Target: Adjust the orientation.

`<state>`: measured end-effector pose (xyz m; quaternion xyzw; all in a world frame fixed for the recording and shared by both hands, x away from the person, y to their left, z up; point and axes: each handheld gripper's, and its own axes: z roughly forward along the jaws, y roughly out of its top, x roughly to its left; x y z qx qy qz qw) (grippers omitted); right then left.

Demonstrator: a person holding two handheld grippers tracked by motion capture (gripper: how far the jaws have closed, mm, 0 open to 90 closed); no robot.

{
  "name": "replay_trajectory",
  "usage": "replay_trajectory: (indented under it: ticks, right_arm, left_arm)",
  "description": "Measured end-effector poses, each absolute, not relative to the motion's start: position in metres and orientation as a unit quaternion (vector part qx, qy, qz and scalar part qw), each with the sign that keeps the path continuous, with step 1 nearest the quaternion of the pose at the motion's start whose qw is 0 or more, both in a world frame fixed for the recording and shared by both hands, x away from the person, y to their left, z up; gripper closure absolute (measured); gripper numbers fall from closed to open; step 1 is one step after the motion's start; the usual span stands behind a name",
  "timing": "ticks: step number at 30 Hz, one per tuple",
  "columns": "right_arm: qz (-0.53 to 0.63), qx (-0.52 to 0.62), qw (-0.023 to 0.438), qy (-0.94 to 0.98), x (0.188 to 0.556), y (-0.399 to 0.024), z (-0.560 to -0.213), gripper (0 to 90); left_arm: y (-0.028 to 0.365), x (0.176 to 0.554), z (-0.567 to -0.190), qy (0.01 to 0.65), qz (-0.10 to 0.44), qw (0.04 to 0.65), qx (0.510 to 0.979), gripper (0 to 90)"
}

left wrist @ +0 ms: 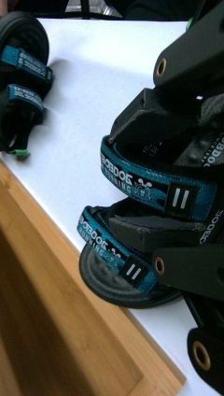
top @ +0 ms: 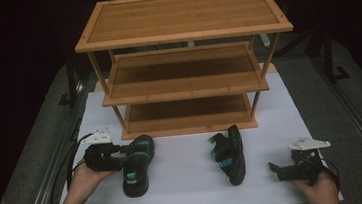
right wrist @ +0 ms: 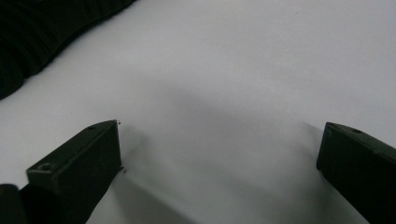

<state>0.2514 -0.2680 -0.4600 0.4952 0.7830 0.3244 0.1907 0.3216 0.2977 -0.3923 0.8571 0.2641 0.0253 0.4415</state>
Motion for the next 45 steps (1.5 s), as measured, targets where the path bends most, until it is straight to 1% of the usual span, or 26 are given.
replay_trajectory:
  ticks: [1, 2, 5, 6, 8, 13, 19, 26, 28, 29, 35, 38, 42, 45]
  right_arm:
    - [0.324, 0.495, 0.191, 0.783, 0.251, -0.268, -0.460, 0.0]
    - [0.324, 0.495, 0.191, 0.783, 0.251, -0.268, -0.460, 0.0]
    - [0.324, 0.495, 0.191, 0.783, 0.251, -0.268, -0.460, 0.0]
    - [0.324, 0.495, 0.191, 0.783, 0.251, -0.268, -0.460, 0.0]
    - [0.324, 0.495, 0.191, 0.783, 0.251, -0.268, -0.460, 0.0]
    - [0.324, 0.495, 0.191, 0.783, 0.251, -0.268, -0.460, 0.0]
    - [0.324, 0.494, 0.191, 0.784, 0.252, -0.268, -0.460, 0.0]
    - [0.325, 0.494, 0.191, 0.783, 0.251, -0.268, -0.460, 0.0]
    - [0.325, 0.494, 0.191, 0.783, 0.251, -0.268, -0.460, 0.0]
    - [0.325, 0.494, 0.191, 0.783, 0.251, -0.268, -0.460, 0.0]
    - [0.325, 0.494, 0.191, 0.783, 0.251, -0.268, -0.460, 0.0]
    - [0.325, 0.494, 0.191, 0.783, 0.251, -0.268, -0.460, 0.0]
    - [0.325, 0.494, 0.191, 0.783, 0.251, -0.268, -0.460, 0.0]
    - [0.325, 0.494, 0.191, 0.783, 0.251, -0.268, -0.460, 0.0]
  left_arm:
    - [0.298, 0.323, -0.394, 0.263, 0.017, 0.445, 0.856, 54.2]
    - [0.297, 0.324, -0.395, 0.256, 0.010, 0.449, 0.856, 59.8]
    - [0.296, 0.324, -0.395, 0.248, 0.016, 0.445, 0.860, 65.4]
    - [0.296, 0.323, -0.395, 0.244, 0.022, 0.442, 0.863, 65.4]
    - [0.296, 0.323, -0.395, 0.241, 0.026, 0.439, 0.865, 70.2]
    - [0.296, 0.320, -0.391, 0.236, 0.043, 0.438, 0.866, 70.9]
    - [0.282, 0.321, -0.385, 0.211, 0.029, 0.457, 0.864, 71.0]
    - [0.241, 0.327, -0.376, 0.165, 0.017, 0.466, 0.869, 71.0]
    - [0.221, 0.332, -0.378, 0.148, 0.008, 0.459, 0.876, 70.9]
    - [0.221, 0.332, -0.378, 0.148, 0.008, 0.459, 0.876, 70.9]
    - [0.188, 0.336, -0.389, 0.125, -0.004, 0.443, 0.888, 70.9]
    - [0.181, 0.334, -0.393, 0.123, -0.008, 0.440, 0.889, 70.8]
    - [0.181, 0.332, -0.393, 0.123, -0.003, 0.440, 0.890, 70.6]
    - [0.184, 0.332, -0.395, 0.131, -0.008, 0.450, 0.884, 68.7]
